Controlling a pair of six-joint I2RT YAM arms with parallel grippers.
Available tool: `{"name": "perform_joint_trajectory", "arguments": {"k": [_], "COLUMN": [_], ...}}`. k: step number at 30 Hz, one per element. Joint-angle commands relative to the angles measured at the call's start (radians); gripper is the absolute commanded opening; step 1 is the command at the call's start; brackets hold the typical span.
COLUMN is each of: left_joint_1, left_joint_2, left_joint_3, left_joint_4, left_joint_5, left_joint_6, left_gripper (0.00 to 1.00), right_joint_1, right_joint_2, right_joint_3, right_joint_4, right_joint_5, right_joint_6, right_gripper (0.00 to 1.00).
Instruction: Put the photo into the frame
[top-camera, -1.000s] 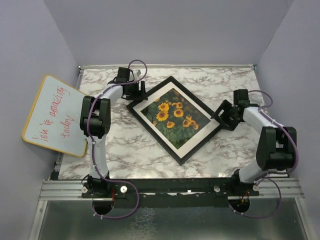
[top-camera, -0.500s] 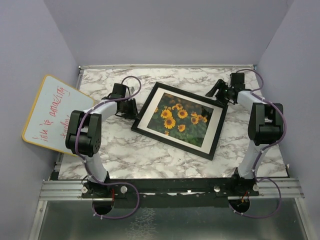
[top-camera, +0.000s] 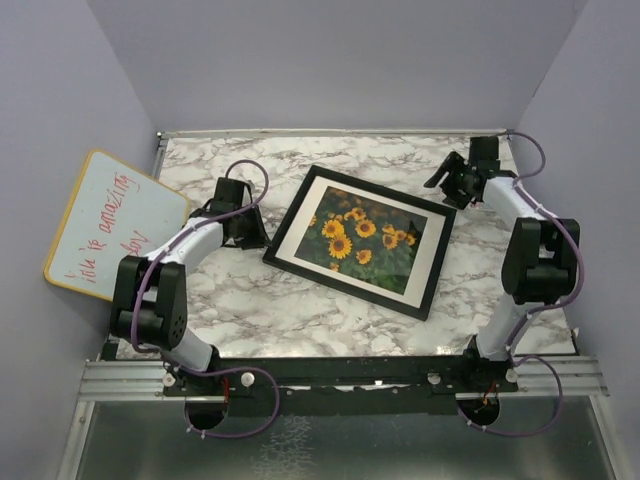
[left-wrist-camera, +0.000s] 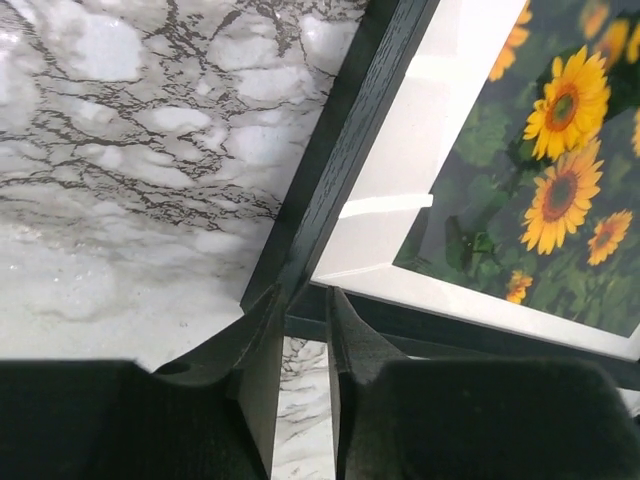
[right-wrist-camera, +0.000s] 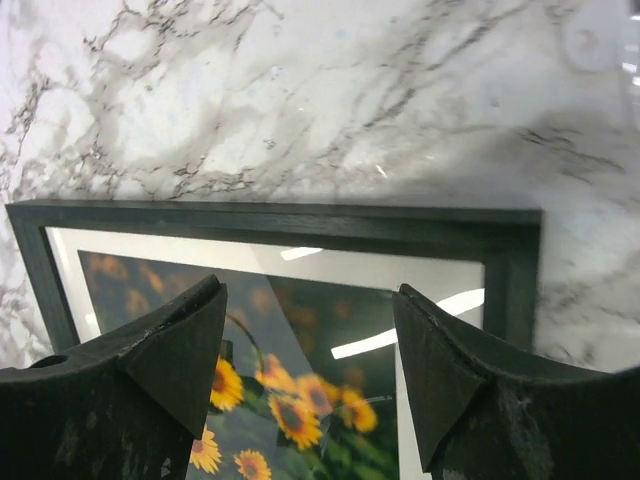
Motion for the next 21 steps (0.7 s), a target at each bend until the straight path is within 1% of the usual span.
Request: {"name": "perform_joint_trajectory", "arguments": {"k": [1,4,7,11,12,14,17,18,19,20,21], "left_joint_1": [0.0,0.0,0.0,0.0,-0.002,-0.003,-0.005,-0.007,-0.011,-0.016,-0.021], "left_joint_2": [-0.123,-0.227,-0.332,-0.455,-0.485,-0.529,-0.606,-0.635,-0.664,-0.686,-0.704], "left_joint_3": [0.068,0.107,0.103,0.088,0.088,0.103,0.108,0.108,0.11,0.113,0.12], "left_joint_4": [-0.043,-0.053,-0.049,-0.06,-0.067,-0.099,-0.135,-0.138,-0.142,-0.15,-0.158], "left_joint_5": [-0.076,-0.116,-0.179,-0.254,-0.299,-0.347,-0.397,-0.408,-0.421,-0.437,-0.448], "left_joint_6": [-0.011,-0.024,-0.032,-0.02,-0.017,-0.01,-0.009,-0.009,-0.008,-0.008,-0.006], "left_gripper": [0.31,0.48,0.66,0.82,0.86,0.98,0.99,0.99,0.99,0.99,0.99], "right_joint_1": [-0.012,-0.012,-0.012,-0.012,-0.012,-0.012,-0.012,-0.012,-0.012,-0.013,-0.012], "right_joint_2": [-0.16,-0.294,-0.46,-0.714,-0.782,-0.908,-1.069,-1.111,-1.147,-1.178,-1.205], "right_joint_3": [-0.04,-0.105,-0.196,-0.316,-0.335,-0.357,-0.36,-0.351,-0.338,-0.319,-0.3], "right_joint_4": [-0.156,-0.188,-0.234,-0.299,-0.316,-0.358,-0.404,-0.419,-0.435,-0.46,-0.481], "right_joint_5": [0.218,0.247,0.301,0.358,0.374,0.403,0.436,0.449,0.467,0.481,0.49], "right_joint_6": [0.037,0.035,0.049,0.065,0.065,0.082,0.07,0.062,0.05,0.043,0.032], "right_gripper": [0.72,0.73,0.73,0.73,0.74,0.74,0.77,0.84,0.94,0.99,1.0]}}
